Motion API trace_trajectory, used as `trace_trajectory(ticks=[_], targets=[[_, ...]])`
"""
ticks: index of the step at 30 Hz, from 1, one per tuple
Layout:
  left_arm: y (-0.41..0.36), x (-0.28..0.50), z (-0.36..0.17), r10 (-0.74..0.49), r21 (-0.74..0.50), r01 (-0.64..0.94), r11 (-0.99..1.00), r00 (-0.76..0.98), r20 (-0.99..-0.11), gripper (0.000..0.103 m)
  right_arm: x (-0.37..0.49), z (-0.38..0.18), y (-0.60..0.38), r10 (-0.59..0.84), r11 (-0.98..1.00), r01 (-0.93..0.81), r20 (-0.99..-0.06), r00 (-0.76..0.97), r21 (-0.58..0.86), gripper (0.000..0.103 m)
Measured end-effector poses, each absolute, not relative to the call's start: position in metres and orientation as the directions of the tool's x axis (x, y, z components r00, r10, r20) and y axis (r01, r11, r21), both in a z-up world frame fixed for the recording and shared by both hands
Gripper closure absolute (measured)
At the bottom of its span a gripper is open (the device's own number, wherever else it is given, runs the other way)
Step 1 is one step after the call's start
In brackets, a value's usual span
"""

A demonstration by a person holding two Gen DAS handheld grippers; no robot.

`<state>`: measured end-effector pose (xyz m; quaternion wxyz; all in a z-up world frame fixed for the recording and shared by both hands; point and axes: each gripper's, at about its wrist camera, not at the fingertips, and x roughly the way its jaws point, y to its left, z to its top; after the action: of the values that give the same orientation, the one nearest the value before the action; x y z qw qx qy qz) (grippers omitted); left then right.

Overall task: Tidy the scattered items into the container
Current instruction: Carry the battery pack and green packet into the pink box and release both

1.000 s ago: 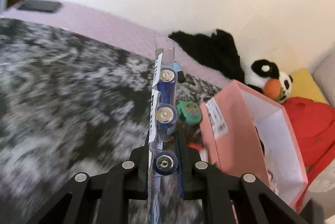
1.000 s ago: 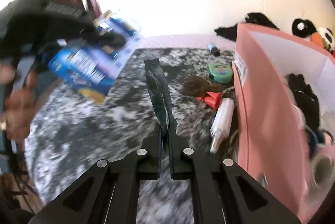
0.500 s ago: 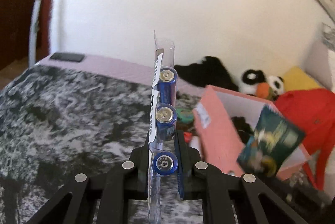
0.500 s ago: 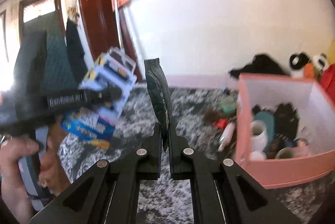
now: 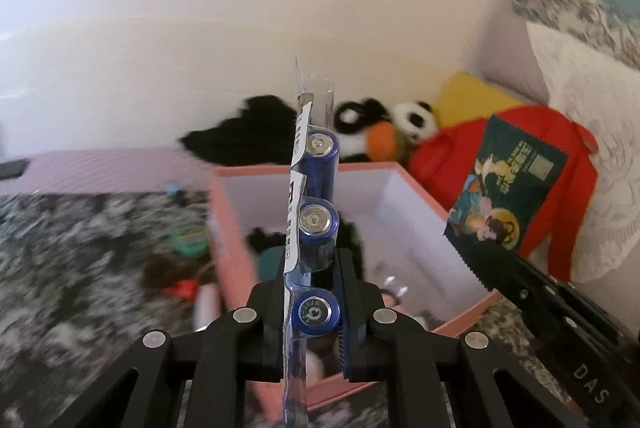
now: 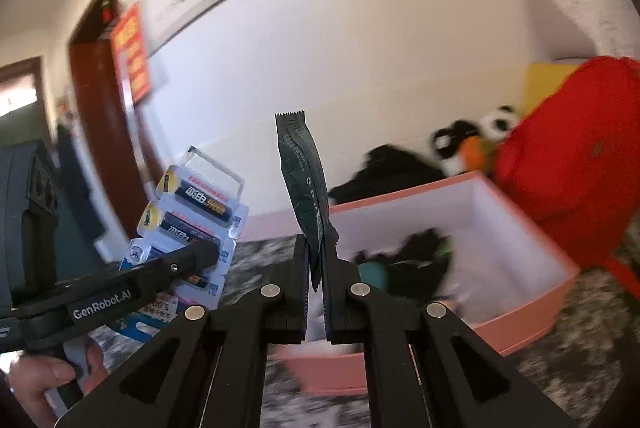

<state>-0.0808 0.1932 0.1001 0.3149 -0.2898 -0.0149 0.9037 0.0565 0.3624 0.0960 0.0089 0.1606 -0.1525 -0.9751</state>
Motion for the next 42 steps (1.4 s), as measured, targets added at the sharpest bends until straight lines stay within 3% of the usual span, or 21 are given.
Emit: trace_trajectory(ticks=[13, 14, 15, 17, 19, 20, 24, 30, 35, 42], targets=[[0.295, -0.122, 0.079, 0.582, -0.164, -0.621, -0.767, -0.564, -0.585, 0.09, 0.001, 0.071, 0.462, 0.022, -0.913, -0.178, -0.392, -0.92, 0.367, 0.098], [0.297, -0.126, 0.078, 0.585, -0.168, -0.623, -0.764, -0.558, -0.589, 0.077, -0.008, 0.067, 0.464, 0.019, -0.916, -0.18, -0.408, -0.913, 0.359, 0.097], [0.298, -0.13, 0.076, 0.584, -0.172, -0.622, -0.764, -0.552, -0.596, 0.041, -0.016, 0.064, 0.466, 0.02, -0.918, -0.185, -0.424, -0.905, 0.35, 0.094], [0.294, -0.136, 0.075, 0.552, -0.163, -0.587, -0.793, -0.58, -0.599, 0.02, -0.026, 0.058, 0.471, 0.087, -0.91, -0.259, -0.461, -0.883, 0.324, 0.076], [0.281, -0.142, 0.076, 0.538, -0.177, -0.555, -0.813, -0.599, -0.593, 0.017, -0.033, 0.051, 0.481, 0.159, -0.887, -0.343, -0.493, -0.855, 0.309, 0.013], [0.273, -0.144, 0.077, 0.536, -0.19, -0.542, -0.819, -0.603, -0.591, 0.015, -0.031, 0.049, 0.487, 0.144, -0.874, -0.34, -0.485, -0.863, 0.346, 0.009], [0.23, -0.139, 0.085, 0.517, -0.205, -0.499, -0.842, -0.638, -0.57, 0.015, -0.025, 0.049, 0.5, 0.107, -0.838, -0.327, -0.456, -0.883, 0.436, 0.009], [0.136, -0.128, 0.077, 0.4, -0.219, -0.336, -0.916, -0.72, -0.567, 0.009, -0.024, 0.053, 0.475, 0.066, -0.868, -0.269, -0.44, -0.896, 0.417, 0.009], [0.075, -0.13, 0.058, 0.334, -0.261, -0.217, -0.941, -0.726, -0.601, 0.009, -0.022, 0.057, 0.421, 0.002, -0.908, -0.182, -0.43, -0.903, 0.378, 0.009], [0.037, -0.128, 0.041, 0.27, -0.214, -0.172, -0.961, -0.737, -0.62, 0.009, -0.041, 0.049, 0.322, -0.176, -0.939, 0.012, -0.449, -0.876, 0.345, 0.009]])
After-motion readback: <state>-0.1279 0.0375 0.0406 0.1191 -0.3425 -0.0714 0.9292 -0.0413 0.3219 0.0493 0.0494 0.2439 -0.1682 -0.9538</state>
